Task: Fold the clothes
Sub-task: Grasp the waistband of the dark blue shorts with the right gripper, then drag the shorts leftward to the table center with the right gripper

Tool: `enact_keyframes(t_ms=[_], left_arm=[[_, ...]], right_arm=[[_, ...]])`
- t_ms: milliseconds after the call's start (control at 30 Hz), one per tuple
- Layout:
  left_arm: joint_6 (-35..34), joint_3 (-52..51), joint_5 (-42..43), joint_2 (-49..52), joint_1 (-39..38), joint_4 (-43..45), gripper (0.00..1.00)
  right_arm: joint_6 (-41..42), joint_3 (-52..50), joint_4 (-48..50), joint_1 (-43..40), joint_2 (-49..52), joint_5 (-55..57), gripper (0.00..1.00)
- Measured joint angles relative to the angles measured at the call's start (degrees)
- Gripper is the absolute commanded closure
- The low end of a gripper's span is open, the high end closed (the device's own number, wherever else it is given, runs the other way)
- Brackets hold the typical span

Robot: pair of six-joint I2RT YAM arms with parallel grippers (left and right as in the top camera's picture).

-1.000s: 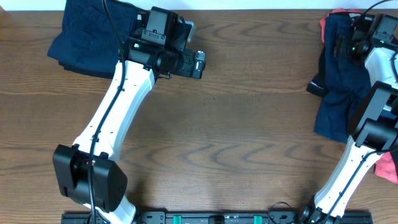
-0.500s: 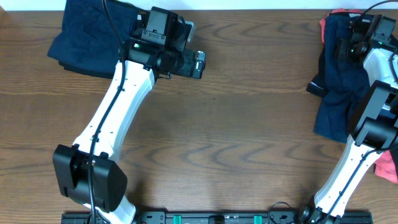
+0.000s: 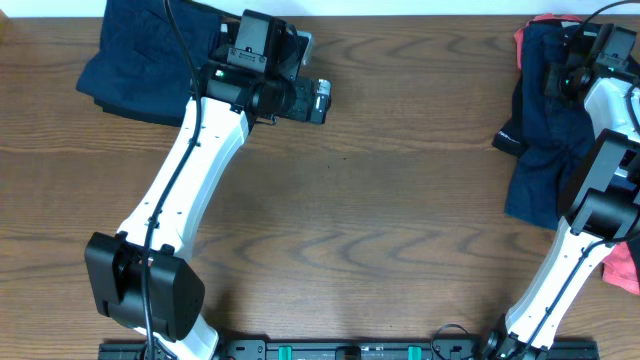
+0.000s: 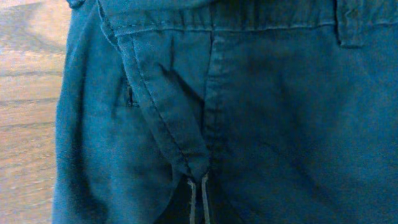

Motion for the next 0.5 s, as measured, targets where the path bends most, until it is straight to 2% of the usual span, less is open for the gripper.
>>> enact_keyframes(t_ms=[233, 400, 500], left_arm=[[-2.0, 0.5, 0.0, -0.1, 0.0, 0.7, 0.01], [-2.4, 0.6, -1.4, -3.3, 1.0, -4.2, 0.01], [-2.4, 0.6, -2.5, -7.2, 2.5, -8.0, 0.01]], right_arm=[[1.5, -0.1, -3.6, 0.2, -3.3, -6.6, 0.99], [1.4, -0.3, -9.9, 2.8, -13.8, -8.6, 0.99], [1.0, -0.3, -13.4, 7.2, -21.4, -9.3, 0.99]])
